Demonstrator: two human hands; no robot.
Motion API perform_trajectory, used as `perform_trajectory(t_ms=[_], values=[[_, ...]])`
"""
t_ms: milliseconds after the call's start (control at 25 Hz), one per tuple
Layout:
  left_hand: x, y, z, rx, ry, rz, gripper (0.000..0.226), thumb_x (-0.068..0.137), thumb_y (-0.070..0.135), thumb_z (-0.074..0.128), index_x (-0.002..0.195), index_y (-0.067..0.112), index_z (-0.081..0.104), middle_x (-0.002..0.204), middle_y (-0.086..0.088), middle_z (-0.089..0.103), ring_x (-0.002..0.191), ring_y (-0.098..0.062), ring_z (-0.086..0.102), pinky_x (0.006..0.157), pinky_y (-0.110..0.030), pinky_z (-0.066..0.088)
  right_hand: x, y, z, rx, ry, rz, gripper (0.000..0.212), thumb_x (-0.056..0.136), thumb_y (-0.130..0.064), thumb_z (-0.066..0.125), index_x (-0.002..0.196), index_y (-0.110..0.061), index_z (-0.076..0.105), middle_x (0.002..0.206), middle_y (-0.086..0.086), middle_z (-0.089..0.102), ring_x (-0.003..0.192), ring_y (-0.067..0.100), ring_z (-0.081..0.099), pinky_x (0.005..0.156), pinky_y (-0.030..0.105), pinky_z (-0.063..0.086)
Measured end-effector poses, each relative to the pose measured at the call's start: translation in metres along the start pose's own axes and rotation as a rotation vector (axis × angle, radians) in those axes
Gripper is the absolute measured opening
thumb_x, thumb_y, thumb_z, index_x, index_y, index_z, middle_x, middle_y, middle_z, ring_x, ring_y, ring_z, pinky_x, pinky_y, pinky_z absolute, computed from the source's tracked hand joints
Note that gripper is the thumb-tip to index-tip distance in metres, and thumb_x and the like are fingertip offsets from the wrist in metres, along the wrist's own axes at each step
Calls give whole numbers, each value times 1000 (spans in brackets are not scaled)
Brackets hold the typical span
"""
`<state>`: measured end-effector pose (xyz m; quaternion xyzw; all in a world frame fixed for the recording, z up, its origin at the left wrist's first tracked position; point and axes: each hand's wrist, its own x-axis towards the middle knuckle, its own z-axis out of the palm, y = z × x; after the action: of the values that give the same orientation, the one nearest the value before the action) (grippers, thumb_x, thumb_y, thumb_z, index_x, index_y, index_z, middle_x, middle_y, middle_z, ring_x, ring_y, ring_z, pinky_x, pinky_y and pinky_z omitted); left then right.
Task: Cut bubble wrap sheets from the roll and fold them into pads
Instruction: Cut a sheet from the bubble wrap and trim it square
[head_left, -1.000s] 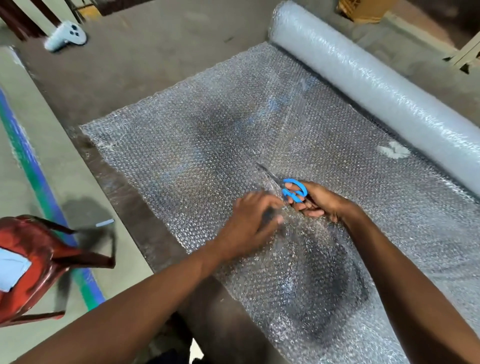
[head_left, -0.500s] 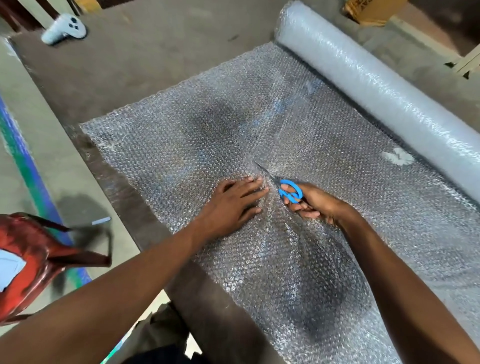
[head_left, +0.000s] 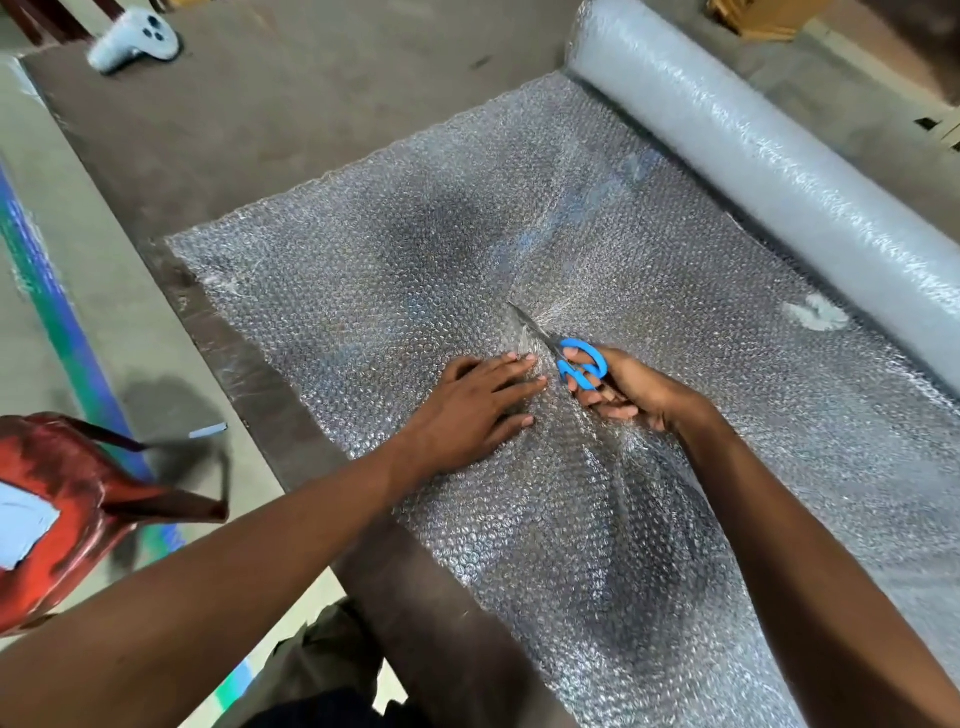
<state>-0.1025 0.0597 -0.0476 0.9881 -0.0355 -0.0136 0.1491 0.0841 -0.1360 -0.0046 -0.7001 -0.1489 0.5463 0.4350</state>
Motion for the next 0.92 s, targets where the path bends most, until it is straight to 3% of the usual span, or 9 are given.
perform_trajectory(t_ms=[440,760,920], values=[[0,-3,9,43,1,3,56,111,64,20,162,42,25,173,9,19,161,-15,15,126,-50,17,18,-17,7,-121,4,-16,58,98,-66,54,103,-11,68,69,-2,53,48,15,29,37,25,21],[-3,-3,3,2,9,7,56,110,63,24,160,39,32,172,9,23,160,-16,19,125,-50,19,28,-30,13,-125,-7,-22,60,93,-70,56,103,-12,69,69,-2,53,47,13,28,38,26,20],[-2,-1,1,-14,6,2,56,110,64,21,159,40,34,171,10,27,160,-16,21,125,-48,18,37,-36,18,-98,5,-23,55,103,-60,53,105,-6,68,65,-2,51,41,10,29,34,23,20]])
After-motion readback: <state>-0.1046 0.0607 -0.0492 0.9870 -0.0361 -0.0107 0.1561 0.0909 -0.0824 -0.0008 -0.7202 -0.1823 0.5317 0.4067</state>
